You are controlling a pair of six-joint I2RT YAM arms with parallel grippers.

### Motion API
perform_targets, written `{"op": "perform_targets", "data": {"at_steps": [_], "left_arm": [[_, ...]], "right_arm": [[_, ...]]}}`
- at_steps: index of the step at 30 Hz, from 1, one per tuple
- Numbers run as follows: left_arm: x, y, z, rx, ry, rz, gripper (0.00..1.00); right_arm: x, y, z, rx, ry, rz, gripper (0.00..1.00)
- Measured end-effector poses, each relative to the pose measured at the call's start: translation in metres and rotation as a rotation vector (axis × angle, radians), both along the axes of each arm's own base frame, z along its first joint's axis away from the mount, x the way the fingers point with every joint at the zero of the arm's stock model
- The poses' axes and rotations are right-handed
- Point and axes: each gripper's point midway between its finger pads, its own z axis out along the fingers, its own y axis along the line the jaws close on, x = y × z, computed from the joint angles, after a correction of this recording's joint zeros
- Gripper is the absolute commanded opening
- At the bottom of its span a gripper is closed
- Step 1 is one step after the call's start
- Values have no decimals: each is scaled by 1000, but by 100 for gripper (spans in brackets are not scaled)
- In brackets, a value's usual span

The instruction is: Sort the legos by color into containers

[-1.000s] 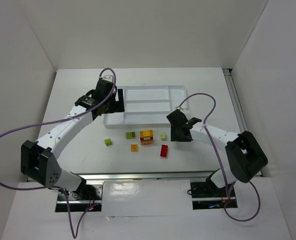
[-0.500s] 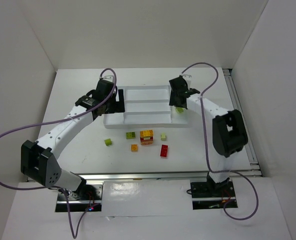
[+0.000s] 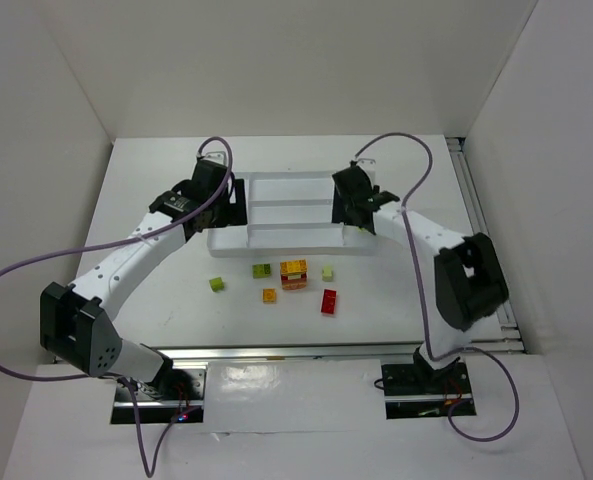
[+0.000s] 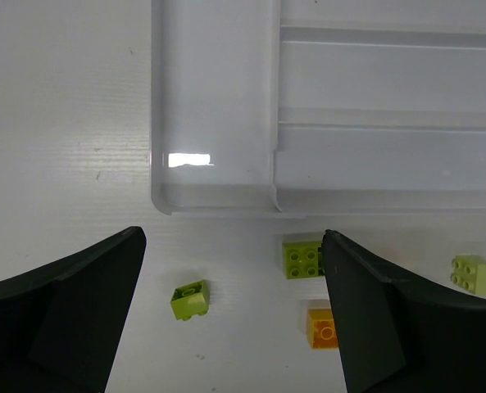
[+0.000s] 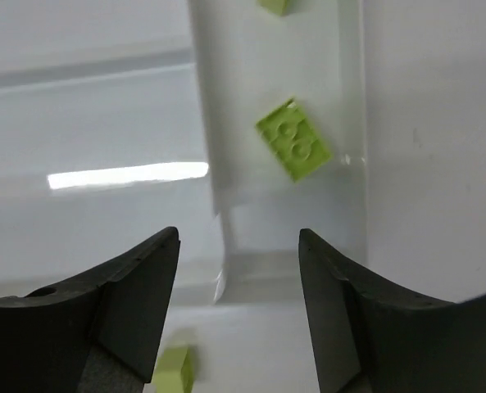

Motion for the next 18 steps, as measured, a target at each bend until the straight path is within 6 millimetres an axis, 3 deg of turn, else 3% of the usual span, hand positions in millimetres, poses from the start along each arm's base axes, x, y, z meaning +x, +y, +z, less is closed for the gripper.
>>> {"op": "perform_targets", "data": {"at_steps": [5, 8, 11, 15, 18], "left_arm": [[1, 7, 0, 27, -9, 30, 100], [2, 10, 1, 35, -12, 44, 100], [2, 10, 1, 33, -14, 47, 100], [2, 10, 1, 30, -14, 50, 100], [2, 9, 1, 22, -14, 57, 100]], "right_arm": [[-86, 29, 4, 105, 21, 155, 85], [-121, 46, -13, 142, 84, 237, 85], [-141, 57, -35, 146, 158, 280, 80], [-148, 67, -59, 136, 222, 303, 79], [-149, 70, -74, 126, 255, 310, 64]]}}
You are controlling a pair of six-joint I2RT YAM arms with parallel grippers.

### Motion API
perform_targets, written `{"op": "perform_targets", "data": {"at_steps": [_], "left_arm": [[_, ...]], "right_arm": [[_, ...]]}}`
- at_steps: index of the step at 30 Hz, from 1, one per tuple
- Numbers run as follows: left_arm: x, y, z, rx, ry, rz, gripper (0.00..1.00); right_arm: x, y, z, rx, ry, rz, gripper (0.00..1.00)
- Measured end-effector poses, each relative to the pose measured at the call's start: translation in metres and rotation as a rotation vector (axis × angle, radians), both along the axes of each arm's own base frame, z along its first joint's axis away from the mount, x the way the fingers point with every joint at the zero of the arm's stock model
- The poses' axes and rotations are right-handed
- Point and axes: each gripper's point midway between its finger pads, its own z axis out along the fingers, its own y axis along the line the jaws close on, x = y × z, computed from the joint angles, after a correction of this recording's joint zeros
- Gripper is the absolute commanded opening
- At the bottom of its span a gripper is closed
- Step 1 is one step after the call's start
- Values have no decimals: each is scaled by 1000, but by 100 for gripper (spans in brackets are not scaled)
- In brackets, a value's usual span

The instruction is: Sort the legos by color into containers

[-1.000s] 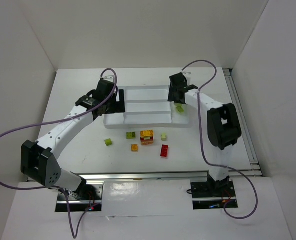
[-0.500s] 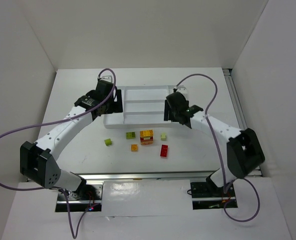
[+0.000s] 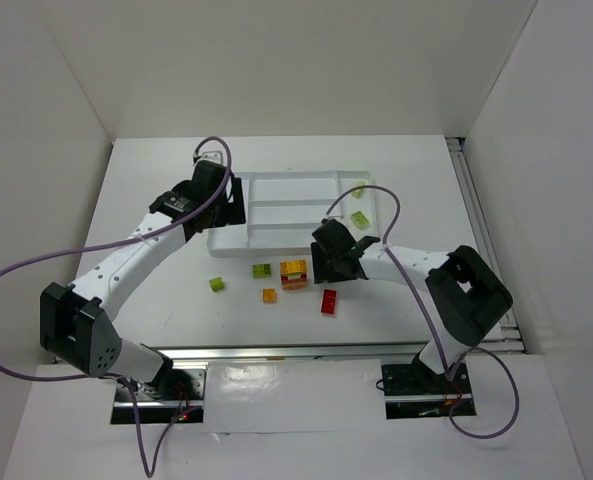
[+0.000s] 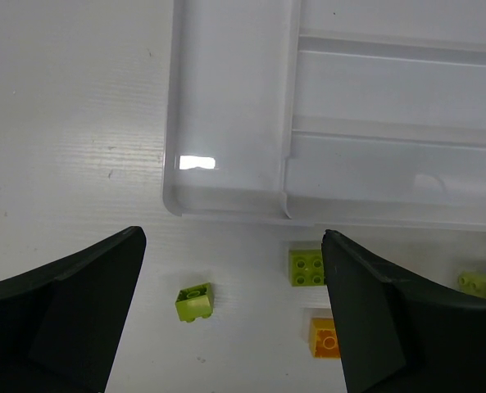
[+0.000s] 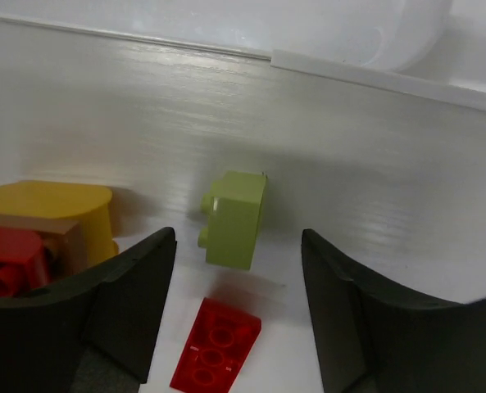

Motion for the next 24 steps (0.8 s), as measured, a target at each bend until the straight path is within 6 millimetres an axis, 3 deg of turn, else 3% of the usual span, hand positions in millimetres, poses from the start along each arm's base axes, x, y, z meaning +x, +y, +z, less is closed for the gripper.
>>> {"op": "perform_targets", "data": {"at_steps": [1, 2, 6, 11, 15, 20, 24], "left_arm": [[0, 0, 0, -1, 0, 0, 100], [0, -1, 0, -2, 0, 0, 100], [-2, -2, 0, -3, -1, -5, 100], [-3, -1, -2, 1, 4, -5, 100], [-4, -2, -2, 0, 5, -6, 100], [-4, -2, -2, 0, 5, -6, 100], [-4, -1, -1, -1, 3, -7, 100]], "right_arm": [[0, 0, -5, -5, 8, -2, 62], [0, 0, -10, -12, 16, -4, 50], [8, 2, -11, -12, -5, -27, 32], [13, -6, 0, -36, -33, -75, 32], [22, -21, 39, -36, -112, -122, 33], [80, -55, 93, -6, -241, -256, 34], [132, -83, 102, -32, -278, -338, 35]]}}
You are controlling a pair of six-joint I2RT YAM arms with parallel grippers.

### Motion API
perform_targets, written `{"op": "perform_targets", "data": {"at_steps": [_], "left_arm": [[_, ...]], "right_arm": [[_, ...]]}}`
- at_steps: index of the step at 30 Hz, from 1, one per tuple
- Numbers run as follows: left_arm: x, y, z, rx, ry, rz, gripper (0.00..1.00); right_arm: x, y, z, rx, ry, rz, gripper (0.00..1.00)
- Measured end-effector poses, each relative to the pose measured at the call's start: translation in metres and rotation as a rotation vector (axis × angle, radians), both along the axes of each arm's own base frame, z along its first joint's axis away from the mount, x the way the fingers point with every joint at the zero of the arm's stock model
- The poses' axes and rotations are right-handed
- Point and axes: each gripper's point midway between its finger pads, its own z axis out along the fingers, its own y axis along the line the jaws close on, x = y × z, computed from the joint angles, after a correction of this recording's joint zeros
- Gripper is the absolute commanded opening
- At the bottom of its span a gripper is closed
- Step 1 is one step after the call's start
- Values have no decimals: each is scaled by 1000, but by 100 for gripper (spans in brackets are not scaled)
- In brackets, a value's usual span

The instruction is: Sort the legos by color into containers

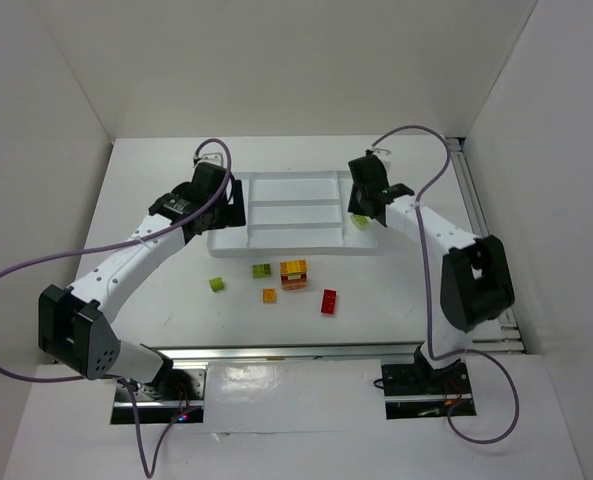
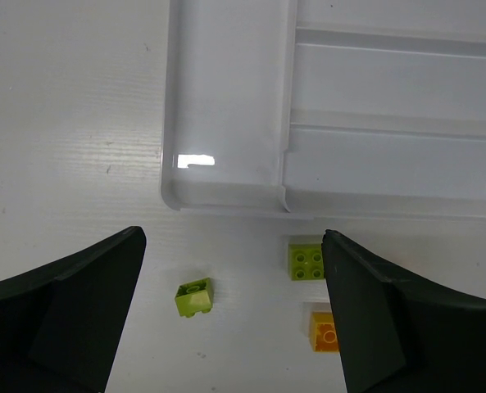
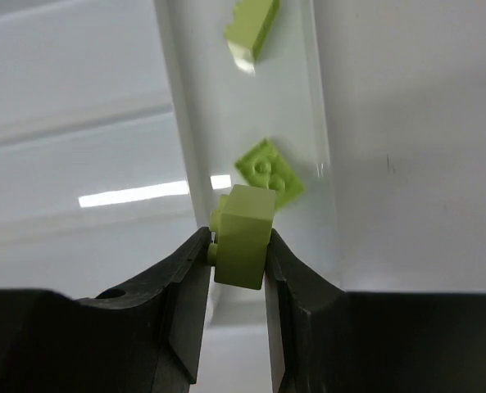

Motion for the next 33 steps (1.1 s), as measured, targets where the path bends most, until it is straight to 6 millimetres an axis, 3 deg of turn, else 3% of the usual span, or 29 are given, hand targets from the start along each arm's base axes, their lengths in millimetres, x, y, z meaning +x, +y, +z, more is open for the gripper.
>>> {"op": "perform_targets", "data": {"at_steps": [2, 5, 6, 8, 9, 12, 14, 16, 18, 19, 20, 21, 24, 29, 33], "left_arm": [[-1, 0, 1, -4, -2, -2, 100], [-1, 0, 3, -7, -6, -5, 100], [-1, 0, 4, -7, -7, -6, 100], [-2, 0, 4, -7, -7, -6, 100], [-2, 0, 4, -6, -5, -6, 100], [-4, 1, 3, -2, 2, -7, 100], [-4, 1, 2, 1, 6, -7, 100], [-5, 3, 2, 7, 6, -2, 100], [-5, 4, 2, 13, 5, 4, 100], [-4, 5, 2, 17, 3, 8, 100], [-4, 6, 3, 20, 2, 11, 100], [-4, 7, 3, 23, 0, 14, 100], [-2, 9, 6, 33, -12, 27, 100], [4, 11, 12, 43, -31, 43, 100], [6, 10, 14, 43, -35, 44, 100]], "right_arm": [[29, -5, -9, -13, 5, -20, 42], [52, -8, -34, -33, 43, -30, 92], [56, -8, -41, -39, 55, -28, 95], [59, -10, -47, -47, 71, -27, 95], [58, -10, -48, -46, 73, -28, 90], [57, -6, -35, -39, 40, -23, 74], [45, -1, -23, -31, 19, -8, 71], [15, 8, -6, -8, -12, 26, 71], [-22, 18, 6, 27, -24, 76, 77], [-41, 25, 9, 48, -29, 106, 81], [-59, 31, 11, 67, -27, 134, 94], [-74, 37, 10, 87, -18, 158, 97], [-121, 57, -10, 125, 52, 234, 99], [-182, 75, -59, 113, 229, 294, 94], [-204, 85, -81, 97, 305, 317, 93]]}}
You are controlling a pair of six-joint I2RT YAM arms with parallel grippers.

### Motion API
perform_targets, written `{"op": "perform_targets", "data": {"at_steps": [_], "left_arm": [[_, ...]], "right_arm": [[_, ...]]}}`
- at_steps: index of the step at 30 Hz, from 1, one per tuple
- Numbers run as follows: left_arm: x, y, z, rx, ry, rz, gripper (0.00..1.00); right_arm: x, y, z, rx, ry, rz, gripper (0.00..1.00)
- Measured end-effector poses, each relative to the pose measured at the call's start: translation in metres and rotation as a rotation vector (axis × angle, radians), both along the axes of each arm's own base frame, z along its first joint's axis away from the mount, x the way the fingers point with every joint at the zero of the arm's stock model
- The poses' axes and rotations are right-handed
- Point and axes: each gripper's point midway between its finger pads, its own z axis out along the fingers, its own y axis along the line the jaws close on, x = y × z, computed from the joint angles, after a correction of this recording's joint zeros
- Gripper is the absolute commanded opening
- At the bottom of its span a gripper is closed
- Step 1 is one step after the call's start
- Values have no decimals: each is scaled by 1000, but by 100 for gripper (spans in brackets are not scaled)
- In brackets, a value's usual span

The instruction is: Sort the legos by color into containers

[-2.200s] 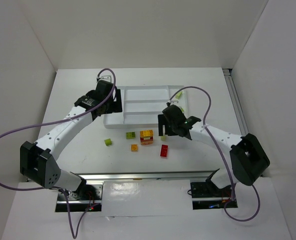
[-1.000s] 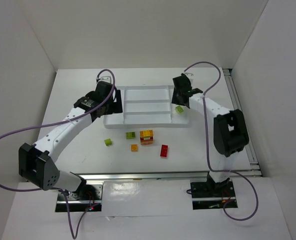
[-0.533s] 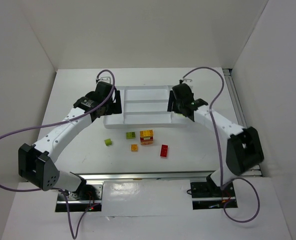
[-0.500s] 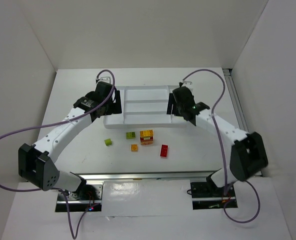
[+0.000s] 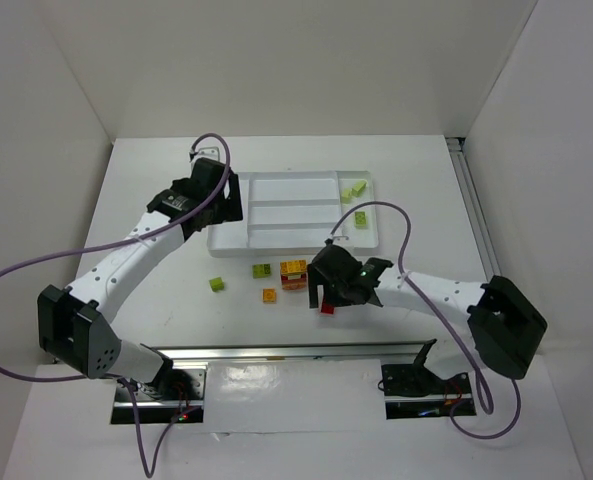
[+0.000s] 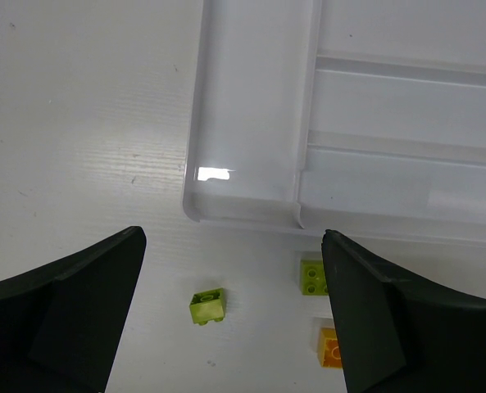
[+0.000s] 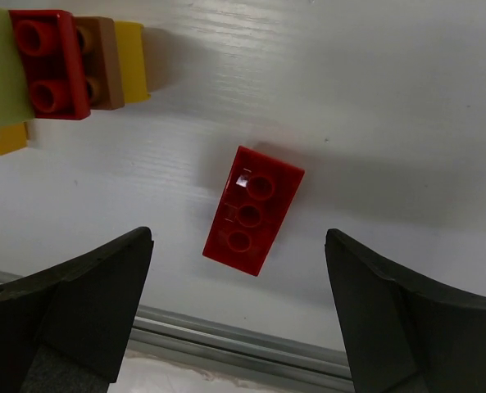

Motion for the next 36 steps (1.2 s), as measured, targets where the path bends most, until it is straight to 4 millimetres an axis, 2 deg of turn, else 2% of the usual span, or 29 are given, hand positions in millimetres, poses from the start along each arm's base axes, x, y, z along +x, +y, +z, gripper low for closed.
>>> {"op": "perform_targets", "data": {"at_steps": [2, 6, 10, 11, 15, 18, 21, 24, 27, 29, 31, 34, 36], "left_arm": [[0, 0, 0, 1, -1, 0, 100], [0, 0, 0, 1, -1, 1, 100], [0, 0, -1, 2, 2, 0, 100], [0, 0, -1, 2, 3, 0, 100], [1, 0, -4, 6, 10, 1, 100], [2, -1, -7, 9, 17, 0, 100], [2, -1, -7, 7, 18, 1, 100], [2, -2, -7, 0, 18, 5, 100], [0, -2, -9, -18, 23, 22, 100], [-3, -1, -13, -23, 37, 35, 100], [-7, 0, -18, -22, 56, 46, 100], [-15, 4, -27, -21, 85, 62, 100], [-24, 8, -33, -16, 107, 75, 100]], "right_arm": [[-4, 3, -8, -8, 21, 3, 88], [-6, 1, -24, -50, 58, -3, 71], [-6, -2, -35, -83, 75, -8, 47], [-5, -3, -36, -90, 72, -12, 35], [4, -7, -27, -119, 34, -45, 34], [19, -10, -8, -131, -15, -63, 34], [55, -10, 30, -93, -100, -93, 34], [102, -12, 69, -52, -200, -131, 34], [154, -10, 97, -41, -282, -155, 34], [187, -5, 104, -39, -315, -161, 35], [219, 3, 102, -36, -330, -154, 35], [261, 13, 90, -32, -341, -147, 35], [283, 17, 80, -34, -340, -149, 36]]}}
